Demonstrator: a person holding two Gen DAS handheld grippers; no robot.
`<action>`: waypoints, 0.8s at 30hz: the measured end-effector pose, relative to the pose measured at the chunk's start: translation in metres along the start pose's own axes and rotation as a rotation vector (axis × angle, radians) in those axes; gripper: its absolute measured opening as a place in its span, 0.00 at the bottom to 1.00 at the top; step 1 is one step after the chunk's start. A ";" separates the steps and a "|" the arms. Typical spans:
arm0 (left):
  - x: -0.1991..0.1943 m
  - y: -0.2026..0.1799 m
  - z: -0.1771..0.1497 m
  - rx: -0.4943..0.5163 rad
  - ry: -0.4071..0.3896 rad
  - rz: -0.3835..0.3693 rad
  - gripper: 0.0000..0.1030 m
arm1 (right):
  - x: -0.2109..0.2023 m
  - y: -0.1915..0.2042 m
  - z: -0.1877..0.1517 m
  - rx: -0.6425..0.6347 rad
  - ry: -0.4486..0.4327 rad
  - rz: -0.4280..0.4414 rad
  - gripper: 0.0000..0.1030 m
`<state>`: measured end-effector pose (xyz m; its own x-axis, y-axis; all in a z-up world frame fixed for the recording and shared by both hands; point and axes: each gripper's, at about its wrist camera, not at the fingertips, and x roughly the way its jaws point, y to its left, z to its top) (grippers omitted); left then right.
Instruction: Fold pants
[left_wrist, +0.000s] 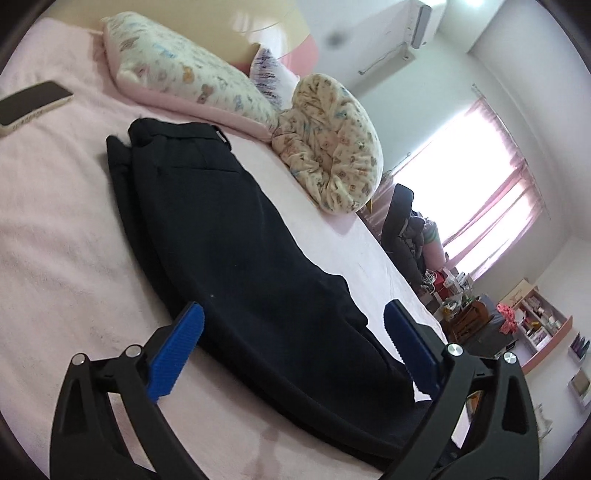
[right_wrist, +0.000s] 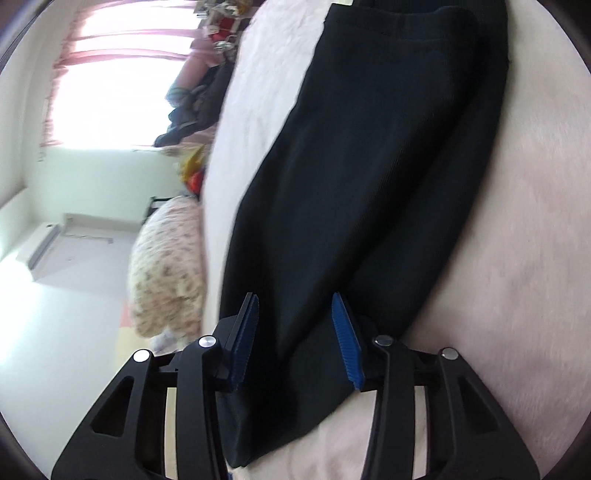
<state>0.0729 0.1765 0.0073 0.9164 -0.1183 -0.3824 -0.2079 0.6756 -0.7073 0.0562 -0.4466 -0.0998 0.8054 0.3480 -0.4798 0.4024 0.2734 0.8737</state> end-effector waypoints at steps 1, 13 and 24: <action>0.000 0.002 0.000 -0.006 0.001 0.003 0.95 | 0.002 0.000 0.001 0.009 -0.006 -0.020 0.38; 0.004 0.009 0.002 -0.029 0.021 0.008 0.96 | -0.022 0.009 0.014 -0.133 -0.185 -0.085 0.04; 0.010 0.001 -0.006 -0.004 0.039 0.010 0.97 | -0.092 0.006 0.045 -0.197 -0.429 -0.135 0.00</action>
<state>0.0796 0.1718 -0.0008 0.9002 -0.1398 -0.4125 -0.2184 0.6744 -0.7053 0.0038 -0.5172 -0.0466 0.8750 -0.0921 -0.4753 0.4590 0.4696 0.7541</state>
